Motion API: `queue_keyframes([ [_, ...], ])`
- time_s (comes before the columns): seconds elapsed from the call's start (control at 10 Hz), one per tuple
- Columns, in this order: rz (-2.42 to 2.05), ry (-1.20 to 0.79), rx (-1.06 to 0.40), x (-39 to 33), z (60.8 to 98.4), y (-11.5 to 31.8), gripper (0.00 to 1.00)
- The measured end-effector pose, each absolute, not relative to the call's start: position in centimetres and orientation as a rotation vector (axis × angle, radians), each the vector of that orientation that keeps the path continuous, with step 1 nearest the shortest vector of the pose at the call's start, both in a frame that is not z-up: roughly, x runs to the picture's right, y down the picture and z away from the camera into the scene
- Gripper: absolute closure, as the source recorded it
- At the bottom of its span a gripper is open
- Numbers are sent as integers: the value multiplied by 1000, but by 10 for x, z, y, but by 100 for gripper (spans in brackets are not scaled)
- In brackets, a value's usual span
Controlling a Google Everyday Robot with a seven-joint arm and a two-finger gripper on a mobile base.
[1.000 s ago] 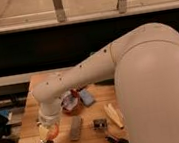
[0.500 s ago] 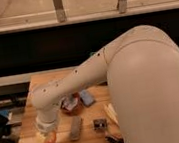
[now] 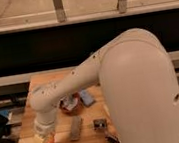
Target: Place apple in metal cup
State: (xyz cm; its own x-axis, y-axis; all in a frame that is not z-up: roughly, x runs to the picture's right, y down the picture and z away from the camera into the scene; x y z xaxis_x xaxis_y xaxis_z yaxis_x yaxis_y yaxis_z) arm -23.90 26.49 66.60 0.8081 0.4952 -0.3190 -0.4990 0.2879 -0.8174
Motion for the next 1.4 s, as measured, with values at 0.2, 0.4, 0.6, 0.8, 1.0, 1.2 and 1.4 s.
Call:
queue_keyframes([
  [0.2, 649, 13, -1106, -244, 670, 271, 53],
  [0.4, 631, 21, -1112, -248, 670, 275, 51],
  [0.6, 627, 33, -1107, -246, 668, 275, 35],
  [0.8, 624, 35, -1103, -247, 667, 275, 21],
  [1.0, 623, 38, -1102, -246, 667, 274, 20],
  [1.2, 623, 40, -1102, -246, 667, 274, 20],
  [1.4, 623, 40, -1090, -243, 665, 270, 20],
])
